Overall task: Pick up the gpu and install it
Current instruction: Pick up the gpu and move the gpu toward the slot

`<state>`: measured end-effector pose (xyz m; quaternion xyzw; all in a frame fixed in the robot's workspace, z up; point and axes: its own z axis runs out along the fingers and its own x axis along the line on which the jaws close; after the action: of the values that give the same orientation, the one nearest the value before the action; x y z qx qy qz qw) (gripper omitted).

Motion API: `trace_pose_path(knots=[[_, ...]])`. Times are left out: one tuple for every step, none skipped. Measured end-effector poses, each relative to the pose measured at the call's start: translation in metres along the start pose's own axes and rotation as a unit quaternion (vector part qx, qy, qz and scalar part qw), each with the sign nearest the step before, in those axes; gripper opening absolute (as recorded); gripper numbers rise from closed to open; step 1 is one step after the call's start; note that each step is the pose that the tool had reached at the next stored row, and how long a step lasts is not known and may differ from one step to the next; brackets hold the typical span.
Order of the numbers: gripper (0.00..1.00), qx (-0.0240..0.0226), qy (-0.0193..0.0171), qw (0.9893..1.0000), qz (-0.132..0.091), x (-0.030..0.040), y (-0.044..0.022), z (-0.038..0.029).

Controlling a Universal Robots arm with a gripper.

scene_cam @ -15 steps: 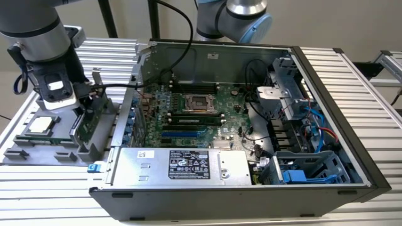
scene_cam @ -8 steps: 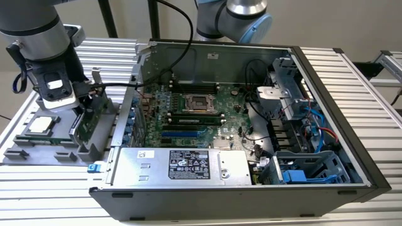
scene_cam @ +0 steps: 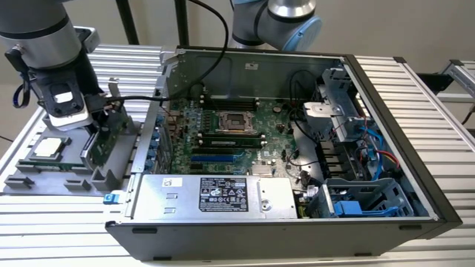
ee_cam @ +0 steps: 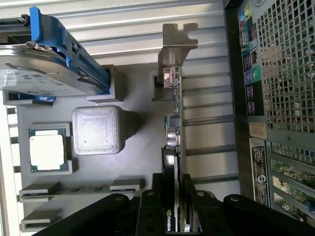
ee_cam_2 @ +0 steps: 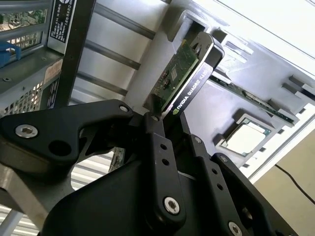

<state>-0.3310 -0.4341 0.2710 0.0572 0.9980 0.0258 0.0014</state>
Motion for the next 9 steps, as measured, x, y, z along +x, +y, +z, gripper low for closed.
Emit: trace_pose_path(knots=[[0.00,0.0000,0.0001,1.0000,0.000,0.0000,0.0000,-0.0007],[0.00,0.0000,0.0000,1.0000,0.000,0.0000,0.0001,-0.0013],[0.00,0.0000,0.0000,1.0000,0.000,0.0000,0.0001,-0.0019],[0.00,0.0000,0.0000,1.0000,0.000,0.0000,0.0001,-0.0025],[0.00,0.0001,0.0001,1.0000,0.000,0.0000,0.0001,-0.0031],[0.00,0.0000,0.0000,1.0000,0.000,0.0000,0.0002,-0.0037],[0.00,0.0000,0.0001,1.0000,0.000,0.0000,0.0002,-0.0043],[0.00,0.0000,0.0000,1.0000,0.000,0.0000,0.0002,-0.0047],[0.00,0.0000,0.0000,1.0000,0.000,0.0000,0.0003,-0.0052]])
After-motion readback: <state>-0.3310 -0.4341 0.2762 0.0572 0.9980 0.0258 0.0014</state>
